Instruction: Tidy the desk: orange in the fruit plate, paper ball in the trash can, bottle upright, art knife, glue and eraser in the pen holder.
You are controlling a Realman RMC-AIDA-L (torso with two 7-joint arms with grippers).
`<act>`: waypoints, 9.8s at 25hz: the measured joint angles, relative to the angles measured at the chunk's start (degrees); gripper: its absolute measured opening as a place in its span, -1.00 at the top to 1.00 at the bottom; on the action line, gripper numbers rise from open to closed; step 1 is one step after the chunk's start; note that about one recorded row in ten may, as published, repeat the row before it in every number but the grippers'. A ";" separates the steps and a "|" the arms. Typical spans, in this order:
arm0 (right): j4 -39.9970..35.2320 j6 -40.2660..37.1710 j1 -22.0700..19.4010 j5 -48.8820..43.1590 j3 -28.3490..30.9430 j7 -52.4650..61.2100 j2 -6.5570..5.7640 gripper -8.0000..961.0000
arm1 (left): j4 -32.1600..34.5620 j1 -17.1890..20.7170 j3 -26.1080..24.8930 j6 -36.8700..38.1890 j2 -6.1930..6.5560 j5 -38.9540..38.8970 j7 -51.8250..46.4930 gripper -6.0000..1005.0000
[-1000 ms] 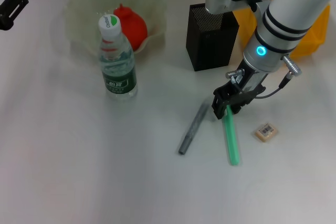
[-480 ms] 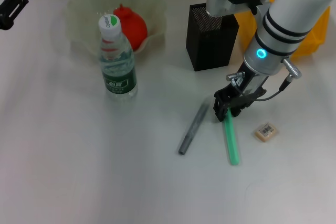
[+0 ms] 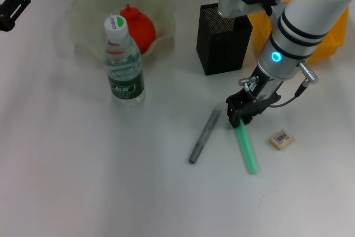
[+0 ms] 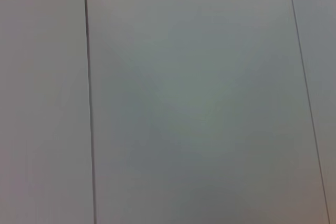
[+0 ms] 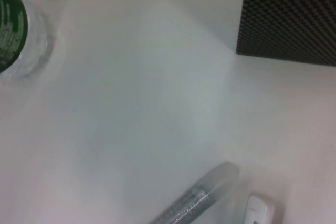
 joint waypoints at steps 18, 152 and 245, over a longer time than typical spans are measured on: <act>-2.98 -0.70 -2.69 0.29 0.22 -0.34 -0.45 0.68 | 0.00 -0.09 -0.03 -0.09 -0.09 -0.12 -0.02 -0.24; -25.00 -14.87 -13.77 -2.22 -8.60 -0.49 -0.44 -0.36 | -3.12 -3.19 -3.24 3.77 -0.36 -1.87 3.66 -0.24; -4.66 18.89 -26.57 59.62 20.26 -84.04 -0.61 -0.07 | -3.87 -3.64 -3.05 5.54 -0.53 -3.53 3.41 -0.24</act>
